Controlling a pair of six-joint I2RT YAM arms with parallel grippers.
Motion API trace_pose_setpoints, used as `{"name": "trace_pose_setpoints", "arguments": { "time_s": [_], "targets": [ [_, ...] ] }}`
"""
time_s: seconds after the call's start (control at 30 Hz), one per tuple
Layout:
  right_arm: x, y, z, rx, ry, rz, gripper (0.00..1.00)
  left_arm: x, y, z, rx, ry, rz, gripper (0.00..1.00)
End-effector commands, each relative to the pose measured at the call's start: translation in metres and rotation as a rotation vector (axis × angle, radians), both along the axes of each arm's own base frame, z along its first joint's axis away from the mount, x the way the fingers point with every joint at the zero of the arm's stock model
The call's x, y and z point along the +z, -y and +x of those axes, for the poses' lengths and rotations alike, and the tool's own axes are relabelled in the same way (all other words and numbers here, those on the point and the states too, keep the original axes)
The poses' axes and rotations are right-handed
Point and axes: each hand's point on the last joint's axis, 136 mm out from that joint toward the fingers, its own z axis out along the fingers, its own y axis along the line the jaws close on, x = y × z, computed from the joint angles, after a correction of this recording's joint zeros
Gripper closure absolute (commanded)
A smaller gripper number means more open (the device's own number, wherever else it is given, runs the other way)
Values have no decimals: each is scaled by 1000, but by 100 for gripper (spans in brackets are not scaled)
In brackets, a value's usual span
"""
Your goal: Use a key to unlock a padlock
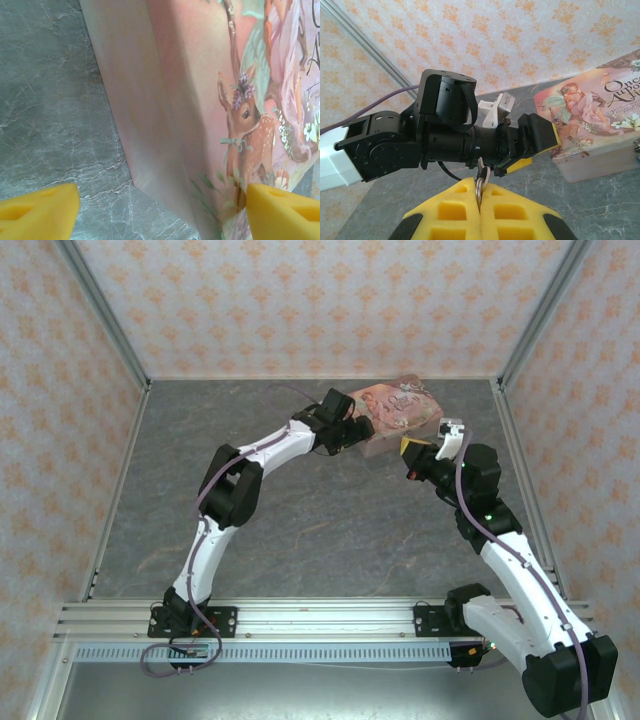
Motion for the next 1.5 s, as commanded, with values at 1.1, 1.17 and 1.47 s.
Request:
{"name": "trace_pose_setpoints", "arguments": {
  "time_s": [1.1,1.17,1.47],
  "targets": [
    [-72,-47,59,131,-246,258,100,49,-174,-81,36,195,153,7],
    [-84,-49,66,125,-270,257,100,60,-165,-87,-17,263,119,7],
    [-117,-55,89,126,-321,212,100,57,-96,-146,-363,411,69,9]
  ]
}}
